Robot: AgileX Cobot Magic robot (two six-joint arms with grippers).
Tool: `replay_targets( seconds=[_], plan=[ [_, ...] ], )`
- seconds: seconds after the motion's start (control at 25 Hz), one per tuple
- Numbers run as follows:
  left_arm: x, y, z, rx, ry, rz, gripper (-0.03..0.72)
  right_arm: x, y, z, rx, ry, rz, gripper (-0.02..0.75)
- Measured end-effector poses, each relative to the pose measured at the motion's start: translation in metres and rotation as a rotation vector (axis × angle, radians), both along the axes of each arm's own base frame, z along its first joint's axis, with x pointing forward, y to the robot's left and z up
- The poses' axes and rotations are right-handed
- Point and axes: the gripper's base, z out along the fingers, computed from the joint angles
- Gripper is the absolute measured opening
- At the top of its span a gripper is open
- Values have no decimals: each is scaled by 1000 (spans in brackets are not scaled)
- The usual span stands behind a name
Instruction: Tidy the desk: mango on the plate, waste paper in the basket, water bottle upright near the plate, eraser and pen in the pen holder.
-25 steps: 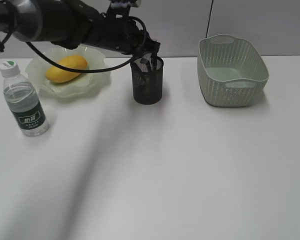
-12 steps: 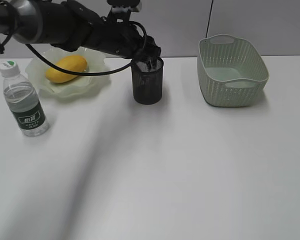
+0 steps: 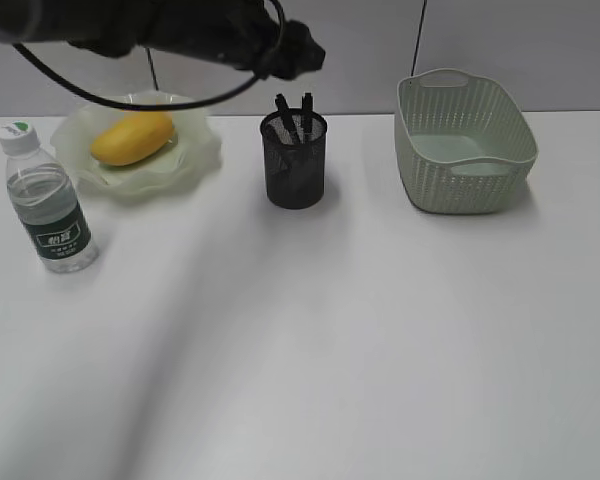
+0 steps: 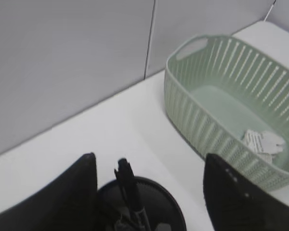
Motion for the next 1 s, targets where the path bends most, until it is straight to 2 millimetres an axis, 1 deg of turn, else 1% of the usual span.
replay_targets(
  seconds=[0.12, 0.24, 0.32, 0.4, 0.44, 0.52, 0.64, 0.72, 0.8, 0.88, 0.96, 1.0],
  plan=[
    [-5, 21, 42, -4, -89, 25, 482, 0, 0, 0, 0, 0, 0, 478],
    [-3, 57, 70, -2, -116, 85, 444, 0, 0, 0, 0, 0, 0, 478],
    [-1, 84, 80, 25, -83, 125, 433, 0, 0, 0, 0, -1, 0, 478],
    [3, 116, 82, 95, 4, 184, 428, 0, 0, 0, 0, -1, 0, 478],
    [3, 130, 82, 181, 48, 207, 428, 0, 0, 0, 0, -1, 0, 478],
    [1, 163, 79, 366, 163, 306, 427, 0, 0, 0, 0, -1, 0, 478],
    [-7, 201, 83, 559, 310, 498, 427, 0, 0, 0, 0, -1, 0, 478],
    [-18, 224, 88, 575, 409, 585, 427, 0, 0, 0, 0, -2, 0, 478],
    [-32, 244, 99, 503, 485, 627, 427, 0, 0, 0, 0, -2, 0, 478],
    [-49, 259, 112, 415, 510, 626, 427, 0, 0, 0, 0, -2, 0, 478],
    [-75, 265, 128, 361, 498, 610, 427, 0, 0, 0, 0, -2, 0, 478],
    [-89, 263, 131, 342, 502, 597, 427, 0, 0, 0, 1, -3, 0, 478]
  ],
)
